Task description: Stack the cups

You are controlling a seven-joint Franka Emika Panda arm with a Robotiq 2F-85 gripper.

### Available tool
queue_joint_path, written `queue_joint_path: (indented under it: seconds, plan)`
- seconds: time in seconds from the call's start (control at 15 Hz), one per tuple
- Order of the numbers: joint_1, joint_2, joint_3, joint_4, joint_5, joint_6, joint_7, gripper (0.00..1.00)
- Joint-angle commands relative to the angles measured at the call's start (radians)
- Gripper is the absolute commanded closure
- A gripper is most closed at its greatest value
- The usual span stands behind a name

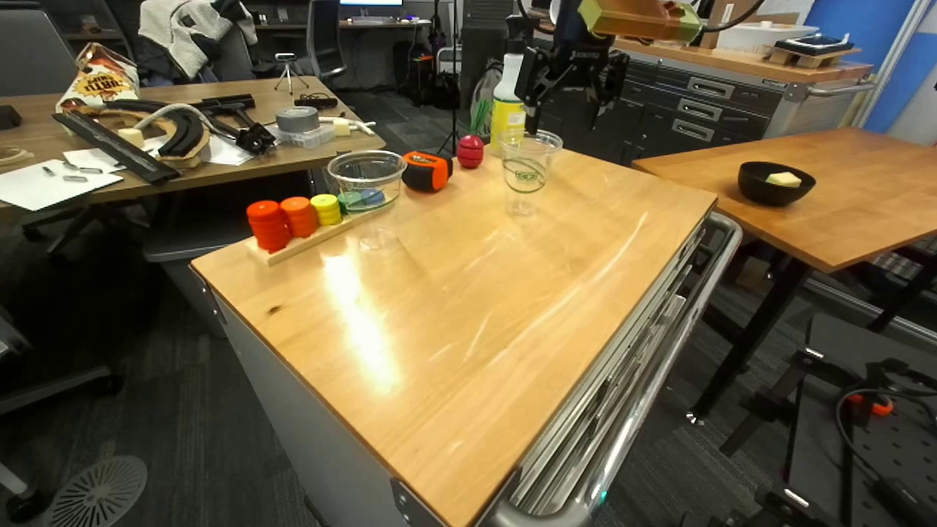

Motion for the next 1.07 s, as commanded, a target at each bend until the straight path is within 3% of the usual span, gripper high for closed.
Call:
queue_joint_path:
  seconds: [0.0,0.07,0.13,0.73,0.8,1.0]
  plan:
    - [0.005,0.002,-0.005,-0.016,-0.009,-0.002,-0.023,0.01]
    - [0.005,0.007,-0.006,-0.019,-0.007,0.002,-0.024,0.17]
    - [0.003,0.017,-0.007,-0.014,-0.003,0.008,-0.020,0.26]
    - [0.010,0.047,-0.014,0.015,0.000,0.048,0.018,0.92]
    - [0.007,0.041,-0.009,0.015,0.017,0.046,0.009,0.99]
    - [0.004,0.025,0.000,0.020,0.051,0.048,-0.007,0.99]
